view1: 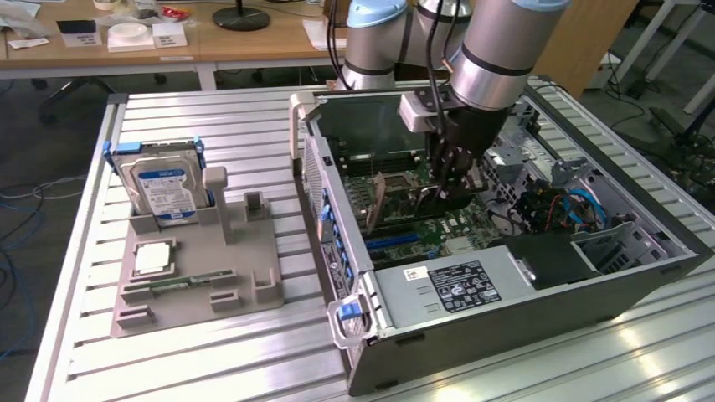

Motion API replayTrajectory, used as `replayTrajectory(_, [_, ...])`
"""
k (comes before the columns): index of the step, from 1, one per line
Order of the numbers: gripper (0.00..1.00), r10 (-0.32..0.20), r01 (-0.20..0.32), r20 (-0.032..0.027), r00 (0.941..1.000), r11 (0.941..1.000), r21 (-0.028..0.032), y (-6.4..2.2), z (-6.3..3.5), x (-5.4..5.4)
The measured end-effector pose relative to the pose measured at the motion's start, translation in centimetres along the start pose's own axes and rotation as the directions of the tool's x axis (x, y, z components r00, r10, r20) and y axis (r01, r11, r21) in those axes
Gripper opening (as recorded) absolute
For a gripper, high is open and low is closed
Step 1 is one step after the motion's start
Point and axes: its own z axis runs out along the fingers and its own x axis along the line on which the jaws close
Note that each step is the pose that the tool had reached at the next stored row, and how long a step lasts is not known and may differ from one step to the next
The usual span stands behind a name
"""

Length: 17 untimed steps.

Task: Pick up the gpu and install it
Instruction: 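Insert the gpu into the slot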

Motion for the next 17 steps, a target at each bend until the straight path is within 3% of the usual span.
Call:
replayTrajectory(14, [0.27, 0.000, 0.000, -0.0010, 1.0000, 1.0000, 0.0000, 0.00, 0.00, 0.01])
replayTrajectory(17, [0.27, 0.000, 0.000, -0.0251, 0.9997, 1.0000, -0.0004, 0.00, -0.01, -0.01])
